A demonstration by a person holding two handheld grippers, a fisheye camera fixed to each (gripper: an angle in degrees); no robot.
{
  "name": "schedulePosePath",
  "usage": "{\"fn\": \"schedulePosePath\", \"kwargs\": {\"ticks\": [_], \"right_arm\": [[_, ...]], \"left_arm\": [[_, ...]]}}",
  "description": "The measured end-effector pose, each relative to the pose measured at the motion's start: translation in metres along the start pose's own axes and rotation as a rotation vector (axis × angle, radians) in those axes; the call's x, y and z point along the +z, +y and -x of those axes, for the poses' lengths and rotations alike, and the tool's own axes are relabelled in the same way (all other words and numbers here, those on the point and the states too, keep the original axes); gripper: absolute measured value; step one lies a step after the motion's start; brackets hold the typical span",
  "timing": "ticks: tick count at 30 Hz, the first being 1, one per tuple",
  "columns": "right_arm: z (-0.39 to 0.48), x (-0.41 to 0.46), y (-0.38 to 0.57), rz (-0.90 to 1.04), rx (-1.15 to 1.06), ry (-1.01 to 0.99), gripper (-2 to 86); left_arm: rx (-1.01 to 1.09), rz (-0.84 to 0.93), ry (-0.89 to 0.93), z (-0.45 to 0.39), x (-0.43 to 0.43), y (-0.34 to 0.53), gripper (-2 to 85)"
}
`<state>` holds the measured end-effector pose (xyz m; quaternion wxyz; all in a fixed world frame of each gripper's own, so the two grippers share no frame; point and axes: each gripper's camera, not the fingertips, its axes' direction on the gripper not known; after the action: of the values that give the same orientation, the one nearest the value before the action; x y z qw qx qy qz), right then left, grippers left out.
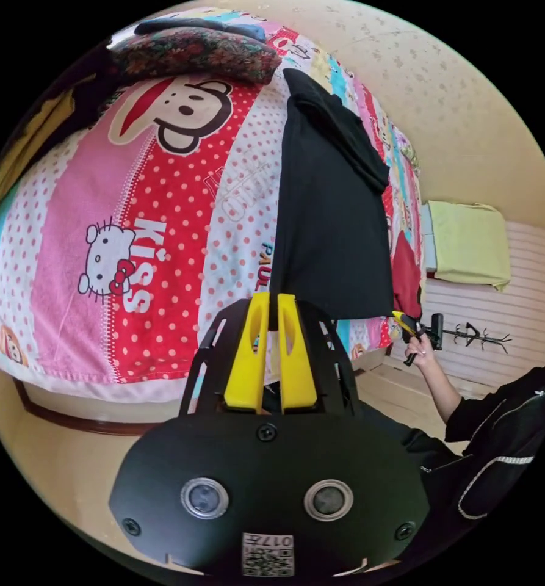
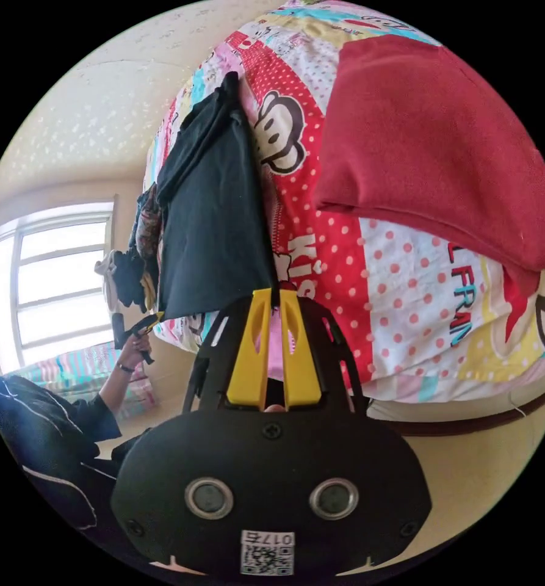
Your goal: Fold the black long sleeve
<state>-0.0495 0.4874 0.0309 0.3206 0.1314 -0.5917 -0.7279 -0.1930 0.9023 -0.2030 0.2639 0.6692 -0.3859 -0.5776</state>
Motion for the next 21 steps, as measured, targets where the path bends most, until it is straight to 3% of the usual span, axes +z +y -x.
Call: {"fn": "schedulePosePath", "kwargs": {"ticks": [5,9,15,21], "right_arm": [[-0.020,0.022,0.003,-0.043,0.100,-0.205,8.3],[-0.011,0.030,0.005,-0.073,0.100,-0.210,8.6],[0.018,0.045,0.005,-0.056,0.099,-0.205,4.1],[0.070,-0.017,-0.009,-0.101,0.026,-0.298,3.1]], "left_arm": [[-0.046,-0.050,0.084,0.004,0.020,-0.008,4.3],[-0.043,-0.012,0.084,0.001,0.032,-0.012,10.1],[-0.166,-0.006,0.223,0.012,0.041,-0.014,5.2],[-0.139,-0.092,0.402,-0.028,-0.026,-0.017,4.4]]}}
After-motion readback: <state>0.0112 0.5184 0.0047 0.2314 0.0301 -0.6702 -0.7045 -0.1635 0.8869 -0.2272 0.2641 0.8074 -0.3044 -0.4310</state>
